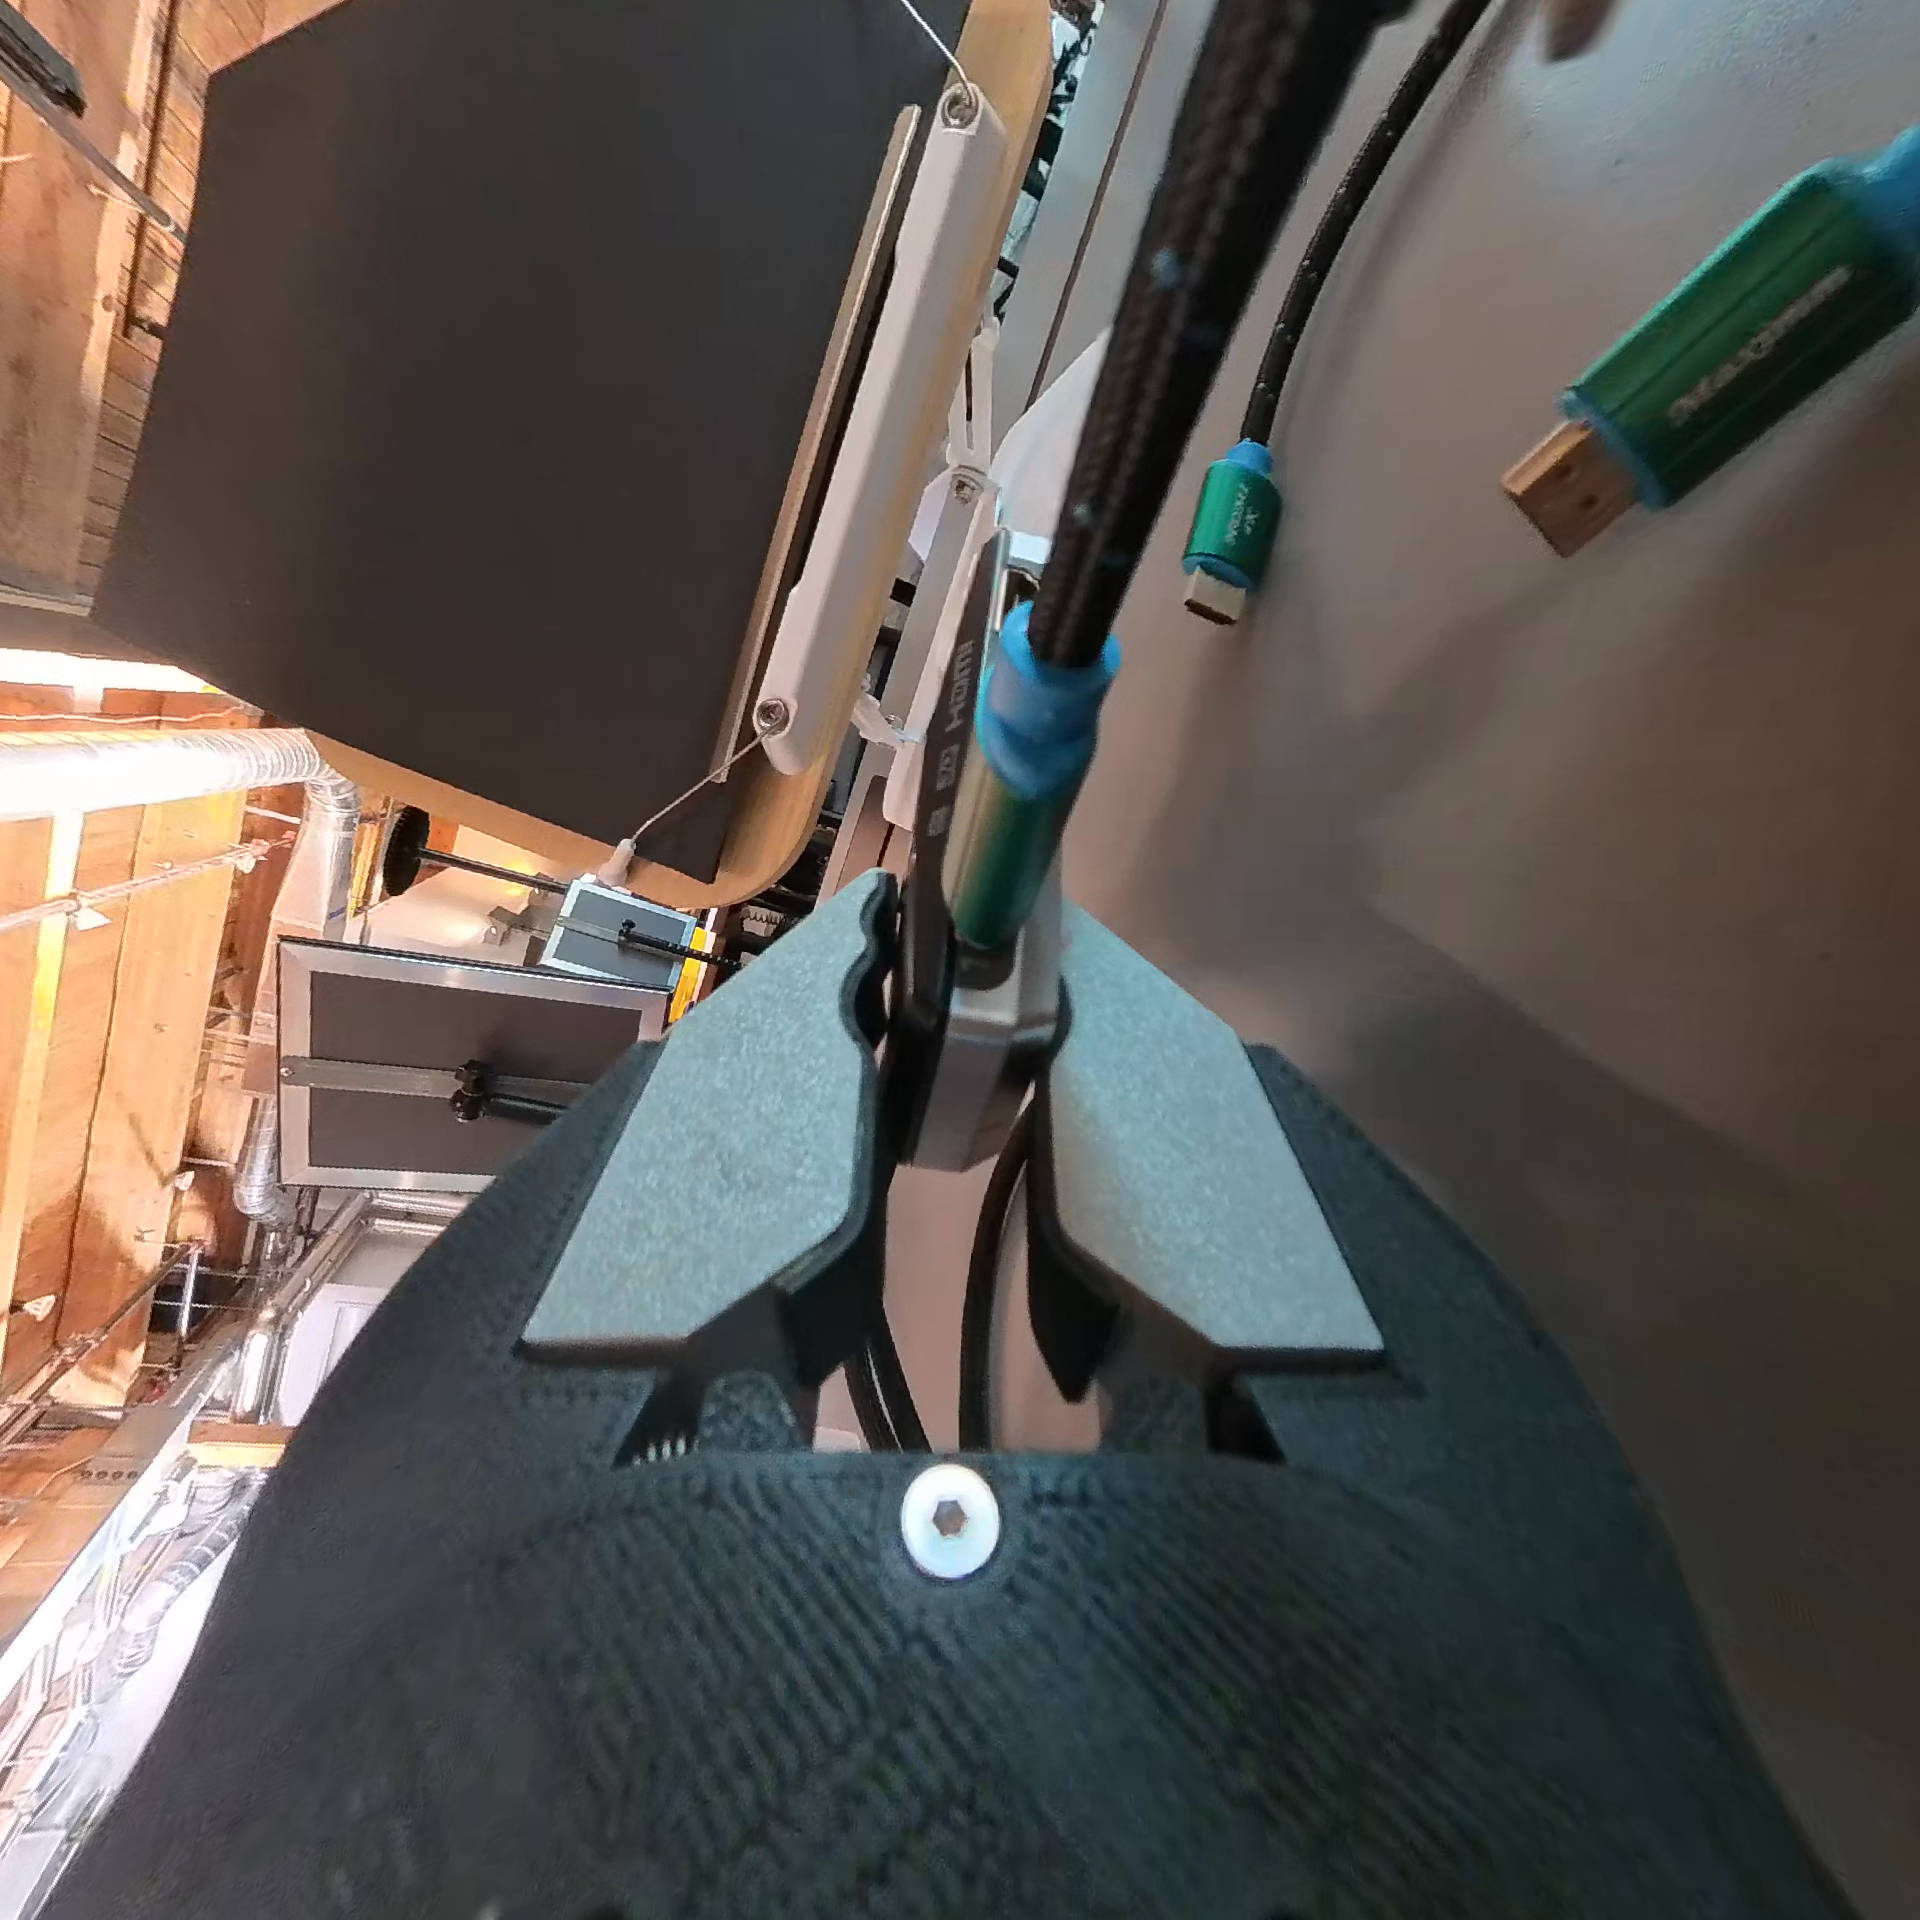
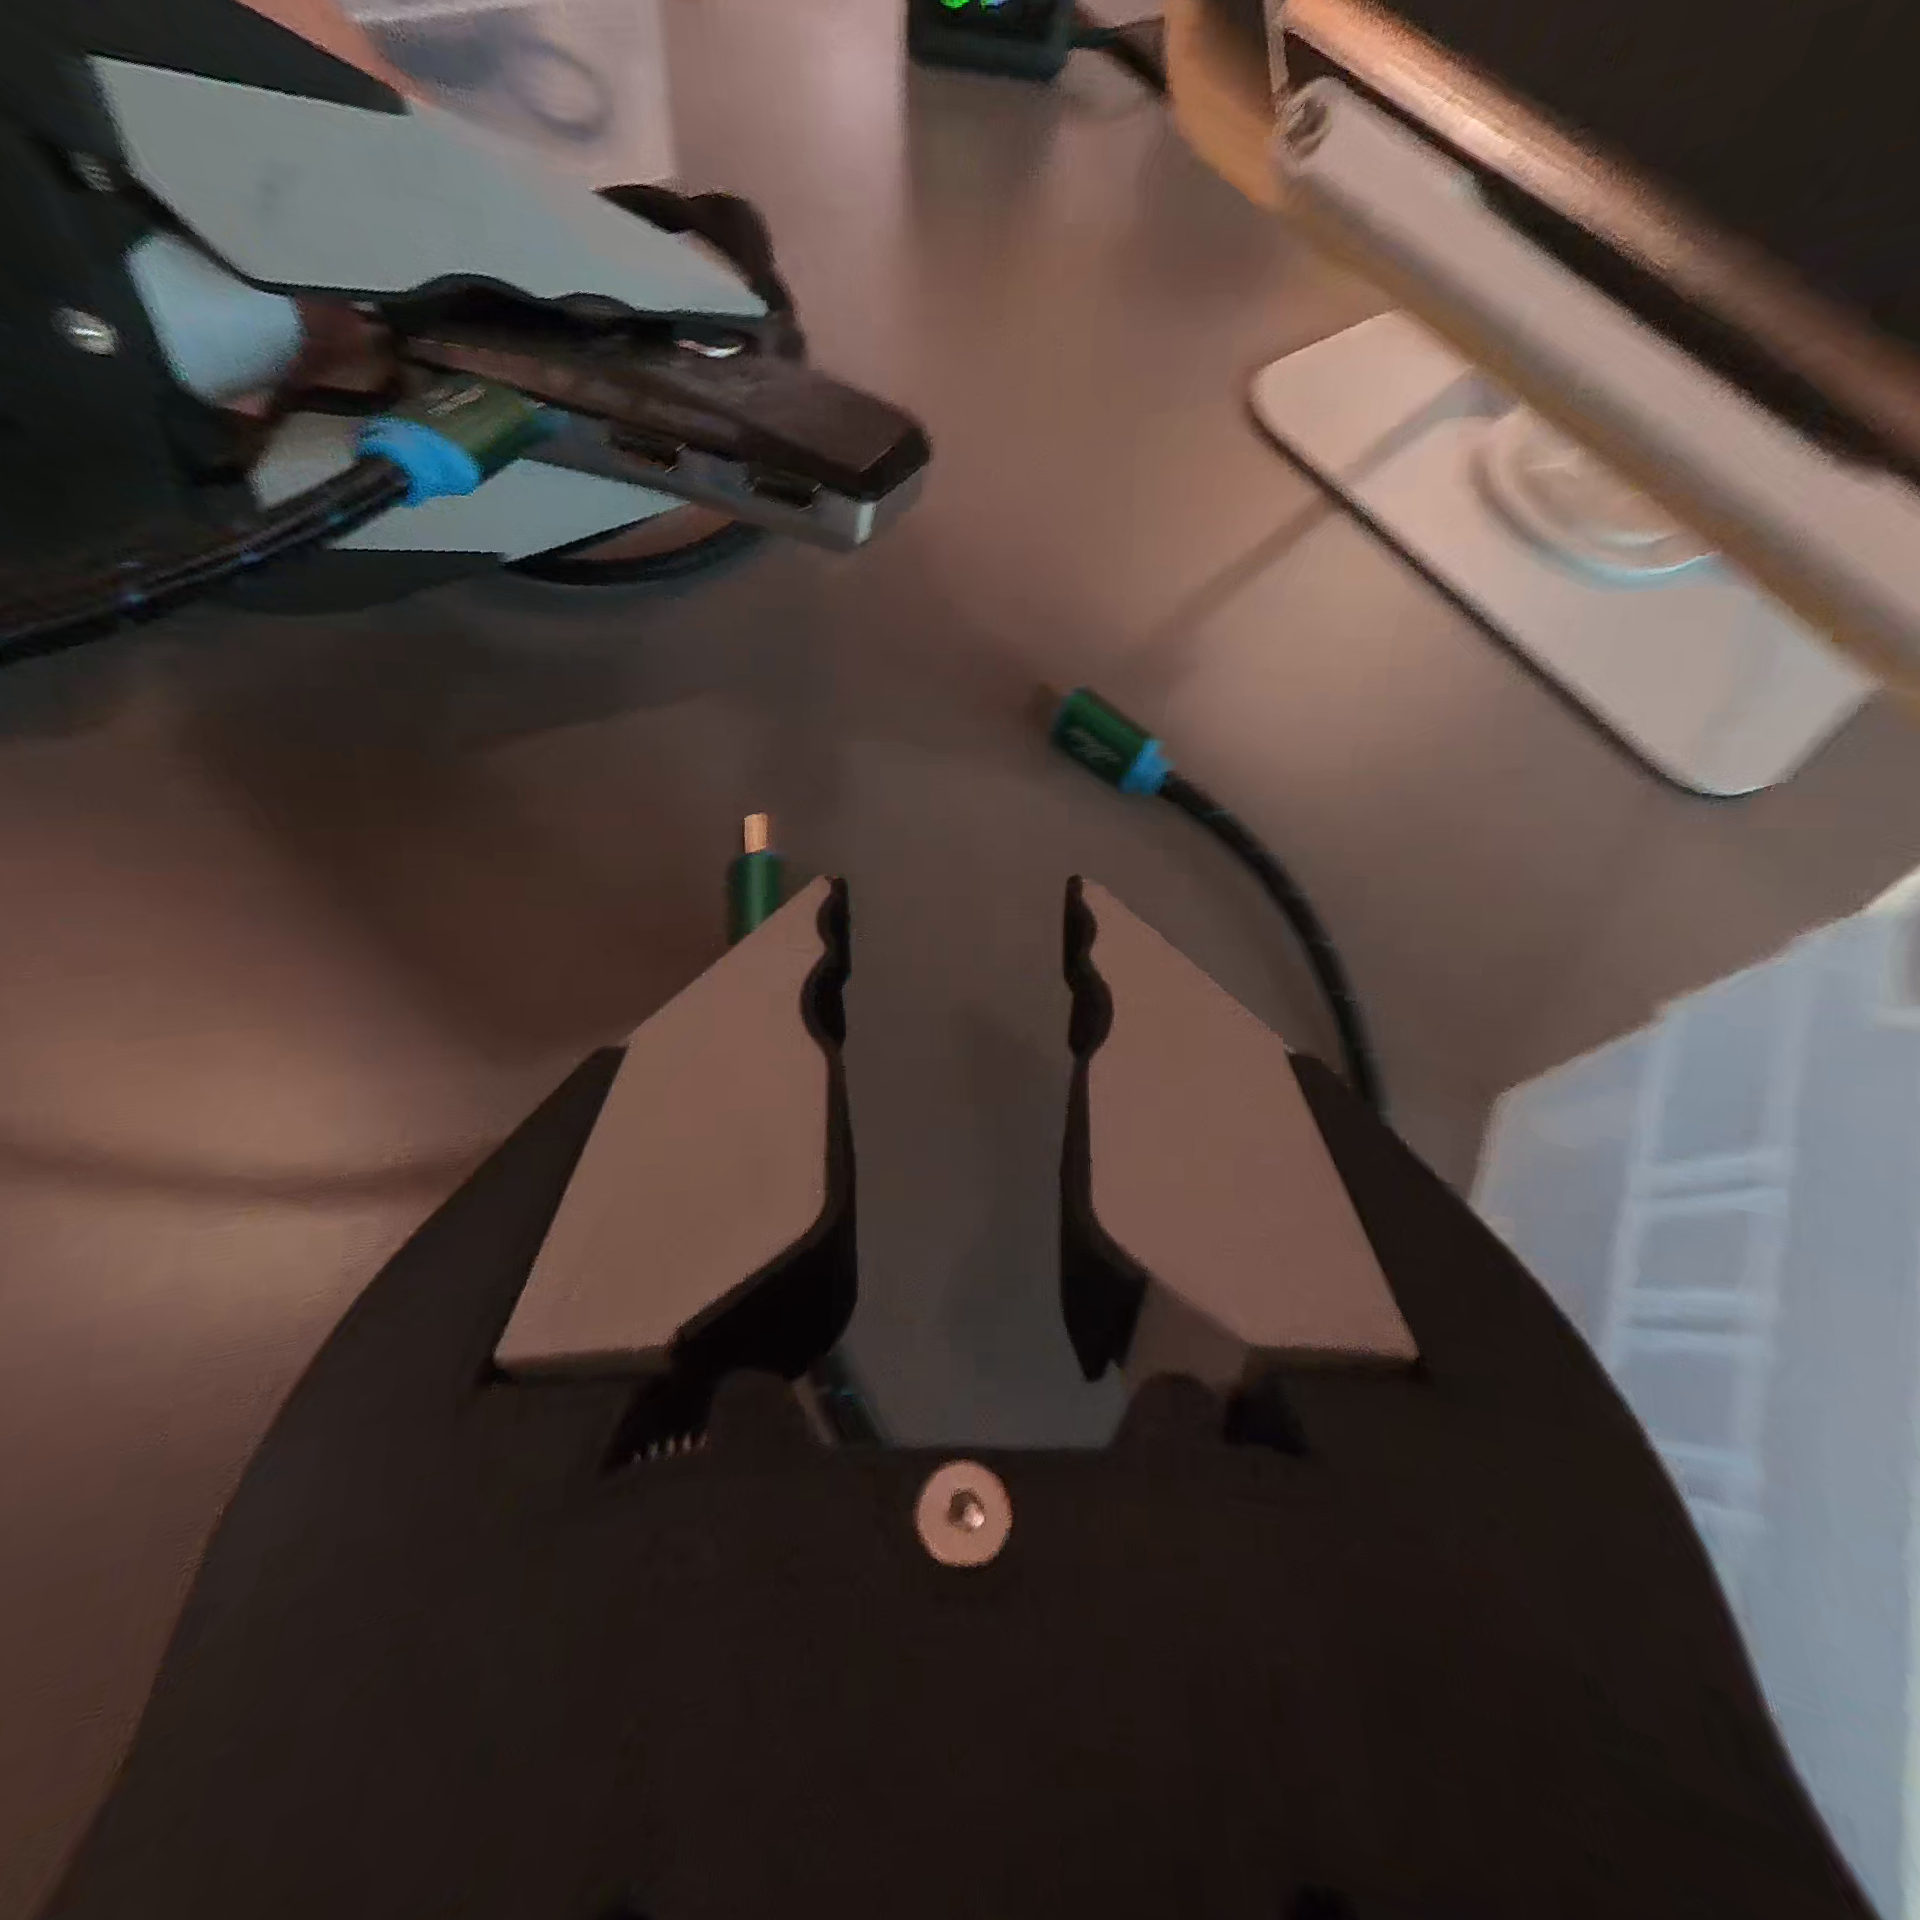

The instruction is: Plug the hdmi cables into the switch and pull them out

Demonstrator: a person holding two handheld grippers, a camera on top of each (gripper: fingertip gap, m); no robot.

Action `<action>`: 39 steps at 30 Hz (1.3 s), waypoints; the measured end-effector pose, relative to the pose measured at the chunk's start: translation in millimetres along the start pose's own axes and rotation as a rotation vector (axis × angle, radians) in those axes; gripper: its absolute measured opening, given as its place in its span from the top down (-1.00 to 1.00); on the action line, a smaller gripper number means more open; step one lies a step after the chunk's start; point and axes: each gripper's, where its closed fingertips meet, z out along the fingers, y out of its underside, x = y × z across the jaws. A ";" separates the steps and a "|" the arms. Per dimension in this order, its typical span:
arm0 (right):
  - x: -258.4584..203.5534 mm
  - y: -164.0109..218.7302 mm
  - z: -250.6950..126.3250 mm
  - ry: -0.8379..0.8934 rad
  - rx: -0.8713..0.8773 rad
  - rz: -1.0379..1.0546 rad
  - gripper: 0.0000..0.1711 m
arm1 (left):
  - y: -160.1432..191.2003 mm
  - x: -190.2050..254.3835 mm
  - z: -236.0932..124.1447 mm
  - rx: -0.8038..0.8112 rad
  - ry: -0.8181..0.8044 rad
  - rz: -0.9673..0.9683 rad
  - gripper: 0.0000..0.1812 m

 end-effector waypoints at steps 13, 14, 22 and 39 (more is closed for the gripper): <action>59.2 -26.1 46.5 0.124 -0.231 -0.200 0.72 | 6.0 2.6 3.6 -0.015 0.006 0.011 0.76; 59.1 -23.2 51.9 0.102 -0.232 -0.202 0.70 | 6.1 2.6 4.0 -0.014 0.008 0.003 0.76; 53.4 -1.4 74.6 -0.036 -0.263 -0.172 0.53 | 6.2 8.1 7.3 -0.025 0.022 0.027 0.76; -18.6 -46.6 34.7 -0.696 -0.065 0.332 0.84 | 18.8 -23.1 -5.1 -0.071 -0.198 0.195 0.78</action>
